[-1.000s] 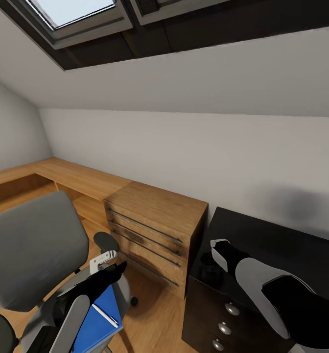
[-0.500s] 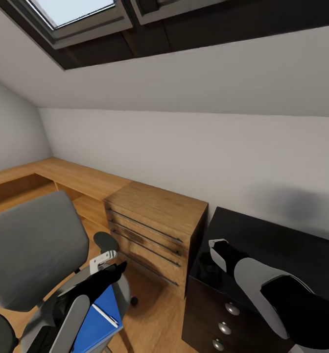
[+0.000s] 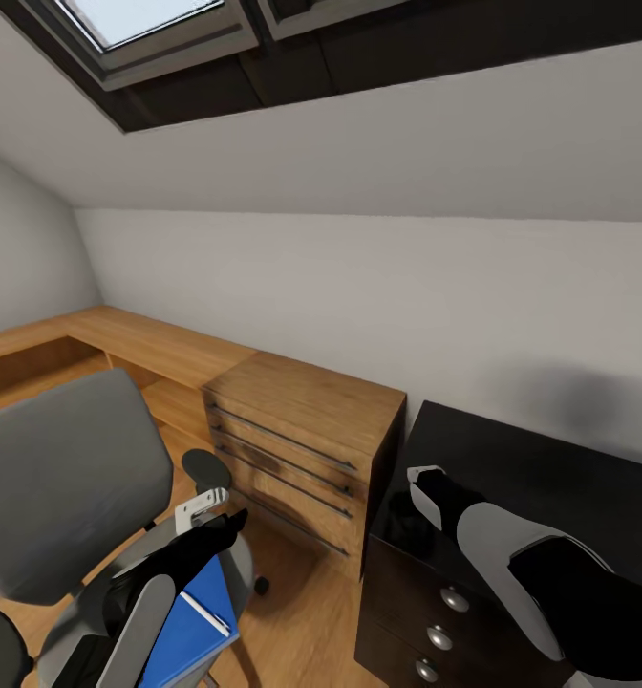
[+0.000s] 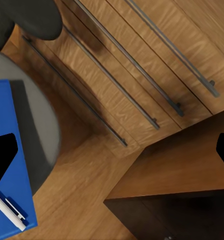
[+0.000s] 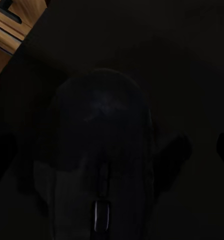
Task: In the bedroom, organize the workspace by keeping the computer under the desk, ensuring the monitor is on the desk, placing the keyboard on the desk next to the monitor, placing the mouse on the desk next to the keyboard, moving the folder from the swivel chair onto the desk next to the mouse, stacking the notebook on top of the folder with the pen on top of the notebook, and positioning the swivel chair next to the desk.
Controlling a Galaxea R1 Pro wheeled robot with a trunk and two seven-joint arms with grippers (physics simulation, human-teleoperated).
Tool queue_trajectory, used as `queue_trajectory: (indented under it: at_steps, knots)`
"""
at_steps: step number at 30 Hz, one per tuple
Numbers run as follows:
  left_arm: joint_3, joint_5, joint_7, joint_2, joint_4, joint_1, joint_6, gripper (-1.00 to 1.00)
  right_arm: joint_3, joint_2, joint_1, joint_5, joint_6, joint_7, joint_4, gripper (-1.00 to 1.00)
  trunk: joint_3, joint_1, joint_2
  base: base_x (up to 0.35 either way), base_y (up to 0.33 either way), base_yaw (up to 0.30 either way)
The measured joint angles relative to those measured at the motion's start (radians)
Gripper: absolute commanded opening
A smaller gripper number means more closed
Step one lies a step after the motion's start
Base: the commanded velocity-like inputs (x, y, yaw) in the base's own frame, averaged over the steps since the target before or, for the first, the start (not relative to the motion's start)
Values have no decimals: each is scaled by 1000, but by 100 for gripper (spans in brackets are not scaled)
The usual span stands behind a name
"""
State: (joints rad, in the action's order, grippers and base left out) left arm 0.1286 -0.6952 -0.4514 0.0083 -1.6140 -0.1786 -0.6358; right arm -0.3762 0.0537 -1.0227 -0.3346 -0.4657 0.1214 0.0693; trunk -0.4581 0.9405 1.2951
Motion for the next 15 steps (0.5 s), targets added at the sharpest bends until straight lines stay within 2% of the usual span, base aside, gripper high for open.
queue_trajectory:
  at_steps: [10, 15]
  knots:
    - [0, 0, 0, 0, 0, 0, 0, 100, 0, 0, 0, 0, 1, 0, 0, 100, -3, 4, 7, 0, 0, 0]
    - [0, 0, 0, 0, 0, 0, 0, 100, 7, 0, -1, -5, 0, -2, 10, 100, -18, 23, 42, 0, 0, 0]
